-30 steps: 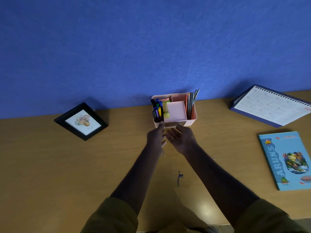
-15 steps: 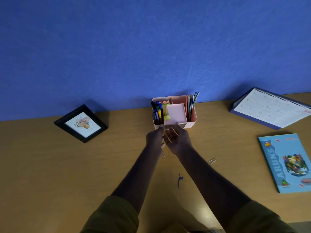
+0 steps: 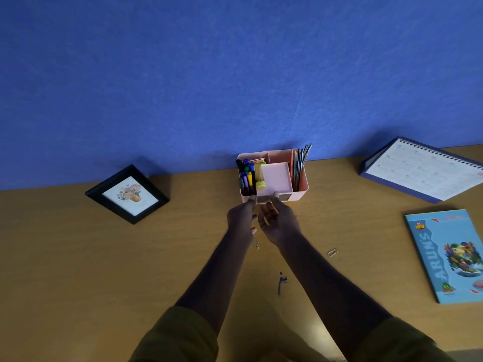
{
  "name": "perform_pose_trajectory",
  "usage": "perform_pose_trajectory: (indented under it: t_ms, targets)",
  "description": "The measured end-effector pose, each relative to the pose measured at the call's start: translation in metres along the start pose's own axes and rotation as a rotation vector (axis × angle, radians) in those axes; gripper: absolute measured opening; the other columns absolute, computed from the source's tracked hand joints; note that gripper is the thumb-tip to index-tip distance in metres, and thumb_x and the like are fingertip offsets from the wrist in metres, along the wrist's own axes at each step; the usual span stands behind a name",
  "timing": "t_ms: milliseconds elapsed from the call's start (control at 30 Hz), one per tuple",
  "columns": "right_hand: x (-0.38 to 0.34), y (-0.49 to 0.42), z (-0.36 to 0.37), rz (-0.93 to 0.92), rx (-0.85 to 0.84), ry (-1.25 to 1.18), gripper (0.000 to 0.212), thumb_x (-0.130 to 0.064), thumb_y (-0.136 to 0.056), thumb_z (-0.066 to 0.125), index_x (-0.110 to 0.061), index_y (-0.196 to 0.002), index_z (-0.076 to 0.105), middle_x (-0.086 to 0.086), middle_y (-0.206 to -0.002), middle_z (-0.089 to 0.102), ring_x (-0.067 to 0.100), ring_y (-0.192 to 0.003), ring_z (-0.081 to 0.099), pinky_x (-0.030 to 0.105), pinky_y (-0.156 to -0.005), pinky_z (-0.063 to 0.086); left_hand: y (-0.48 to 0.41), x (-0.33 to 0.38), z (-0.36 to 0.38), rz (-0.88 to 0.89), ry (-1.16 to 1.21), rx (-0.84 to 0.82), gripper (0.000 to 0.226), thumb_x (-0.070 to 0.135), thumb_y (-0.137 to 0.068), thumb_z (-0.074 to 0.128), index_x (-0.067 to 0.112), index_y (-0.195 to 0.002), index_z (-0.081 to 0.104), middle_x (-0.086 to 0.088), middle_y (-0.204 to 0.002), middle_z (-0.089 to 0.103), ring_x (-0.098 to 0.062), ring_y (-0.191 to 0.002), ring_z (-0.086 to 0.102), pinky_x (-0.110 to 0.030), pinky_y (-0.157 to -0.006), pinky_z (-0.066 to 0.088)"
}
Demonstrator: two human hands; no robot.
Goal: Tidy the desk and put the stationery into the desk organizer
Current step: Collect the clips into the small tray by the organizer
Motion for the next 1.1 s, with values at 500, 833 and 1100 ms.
perform_pose_trajectory:
  t_ms: [500, 833, 1100]
  targets:
    - [0.002, 0.026, -0.01, -0.038, -0.064, -0.13, 0.027, -0.03, -0.097, 0.078, -0.006, -0.11, 0.074, 0.011, -0.098, 0.079, 0.029, -0.109, 0.073, 0.042, -0.101, 0.055, -0.011, -0.003, -0.005, 0.007, 0.007, 0.054, 0.04, 0.044, -0.088, 0.083, 0.018, -0.117, 0.074, -0.001, -0.112, 0.077, -0.021, -0.102, 0.074, -0.042, -0.071, 0.053]
    - [-0.003, 0.031, 0.006, -0.002, -0.015, -0.333, 0.022, -0.014, -0.092, 0.079, -0.004, -0.111, 0.074, 0.013, -0.099, 0.075, 0.027, -0.105, 0.071, 0.04, -0.102, 0.056, -0.009, -0.001, -0.001, -0.006, 0.015, 0.073, 0.034, 0.04, -0.088, 0.085, 0.019, -0.114, 0.076, 0.001, -0.109, 0.078, -0.021, -0.101, 0.072, -0.04, -0.069, 0.051]
    - [-0.004, 0.024, 0.005, 0.015, 0.036, -0.261, 0.019, -0.018, -0.095, 0.079, -0.002, -0.103, 0.073, 0.009, -0.086, 0.068, 0.02, -0.091, 0.065, 0.033, -0.095, 0.055, -0.007, 0.003, 0.002, -0.017, -0.007, 0.104, 0.033, 0.038, -0.089, 0.083, 0.016, -0.112, 0.074, 0.0, -0.105, 0.078, -0.02, -0.098, 0.074, -0.044, -0.075, 0.055]
Point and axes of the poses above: each hand's wrist, its own y-axis away from the middle knuckle, its own z-axis out of the palm, x = y × z, the point moved 2 cm from there along -y, towards the middle knuckle
